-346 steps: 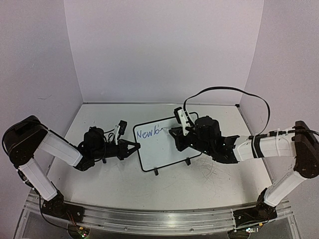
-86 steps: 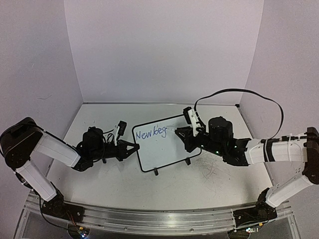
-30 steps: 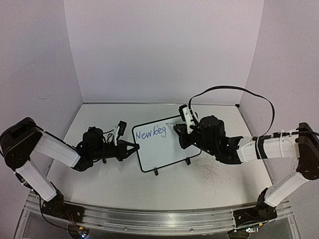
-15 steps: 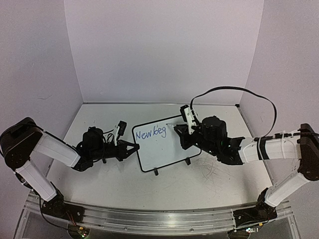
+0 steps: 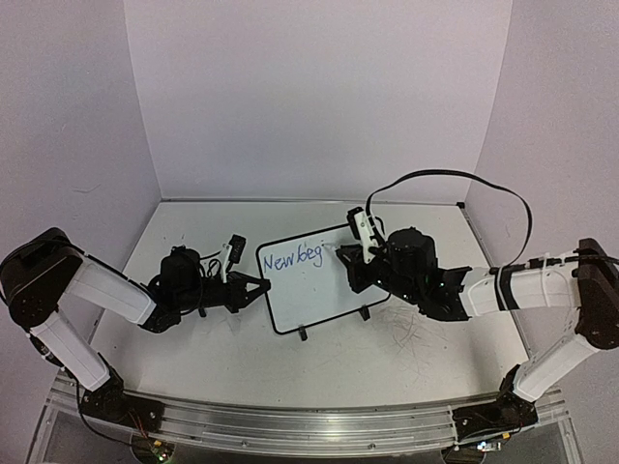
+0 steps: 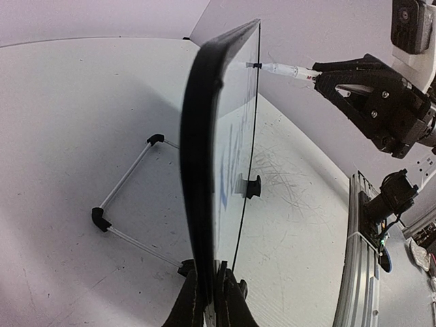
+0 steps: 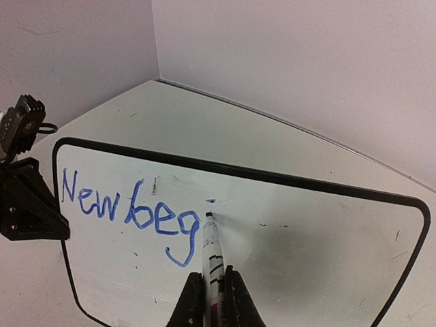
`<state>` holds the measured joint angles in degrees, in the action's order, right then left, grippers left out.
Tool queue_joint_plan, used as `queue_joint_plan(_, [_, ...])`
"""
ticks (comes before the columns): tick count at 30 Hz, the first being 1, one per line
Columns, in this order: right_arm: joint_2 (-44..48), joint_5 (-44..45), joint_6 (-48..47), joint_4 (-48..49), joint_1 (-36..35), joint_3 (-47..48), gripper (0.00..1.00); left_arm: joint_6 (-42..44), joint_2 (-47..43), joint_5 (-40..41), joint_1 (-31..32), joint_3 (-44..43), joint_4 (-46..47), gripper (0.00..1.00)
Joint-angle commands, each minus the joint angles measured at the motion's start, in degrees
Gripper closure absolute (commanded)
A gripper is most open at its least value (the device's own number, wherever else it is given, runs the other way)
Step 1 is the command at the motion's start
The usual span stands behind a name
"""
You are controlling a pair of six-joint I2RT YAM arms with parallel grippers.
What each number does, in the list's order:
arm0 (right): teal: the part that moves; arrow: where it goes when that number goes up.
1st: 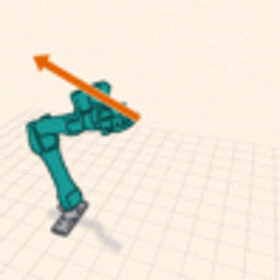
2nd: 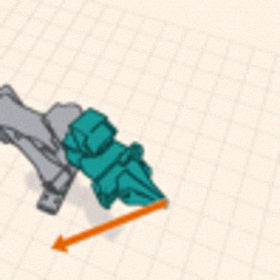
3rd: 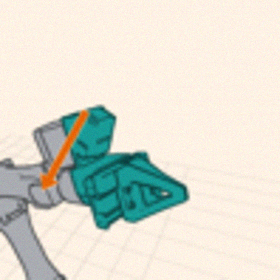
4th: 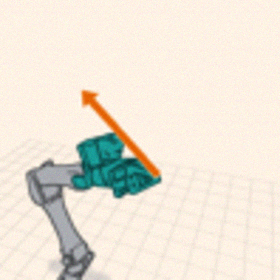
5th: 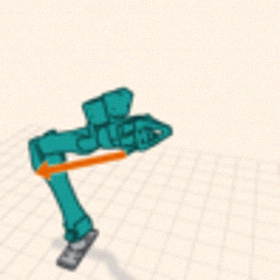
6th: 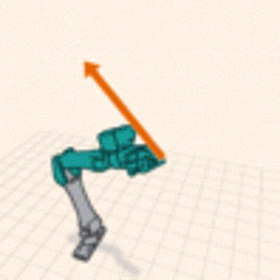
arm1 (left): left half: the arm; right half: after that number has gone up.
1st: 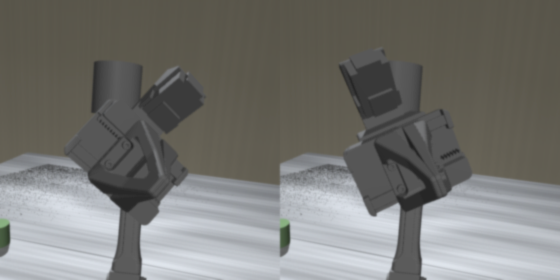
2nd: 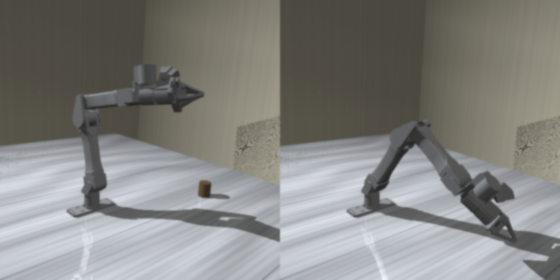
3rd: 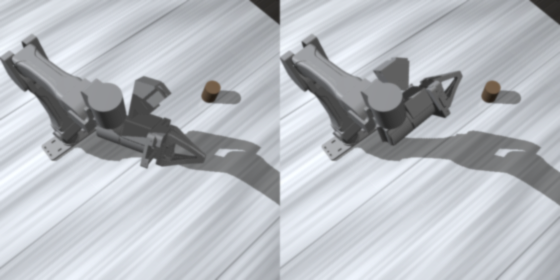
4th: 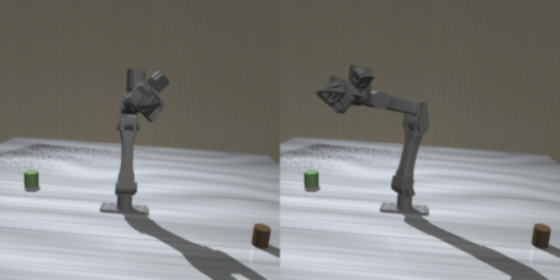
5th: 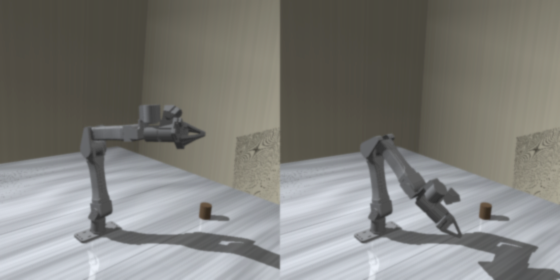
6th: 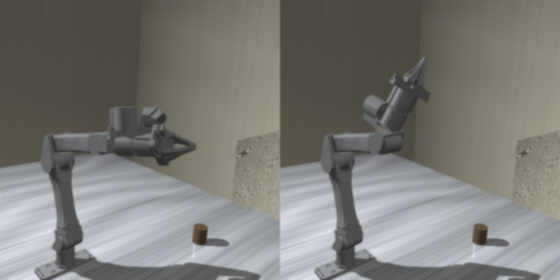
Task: Write a sentence on the whiteboard
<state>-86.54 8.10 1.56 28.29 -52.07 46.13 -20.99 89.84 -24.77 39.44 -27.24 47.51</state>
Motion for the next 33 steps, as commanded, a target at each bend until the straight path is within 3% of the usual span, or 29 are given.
queue_joint_plan(1, [-1.0,1.4,0.9,-0.6,-0.2,2.0,1.00,2.0,-0.5,2.5,-0.1,1.5,-6.2,1.00])
queue_joint_plan(33, [0.6,-0.5,3.5,-4.1,-0.3,-0.3,1.00,2.0,-0.5,2.5,-0.1,1.1,-6.8,1.00])
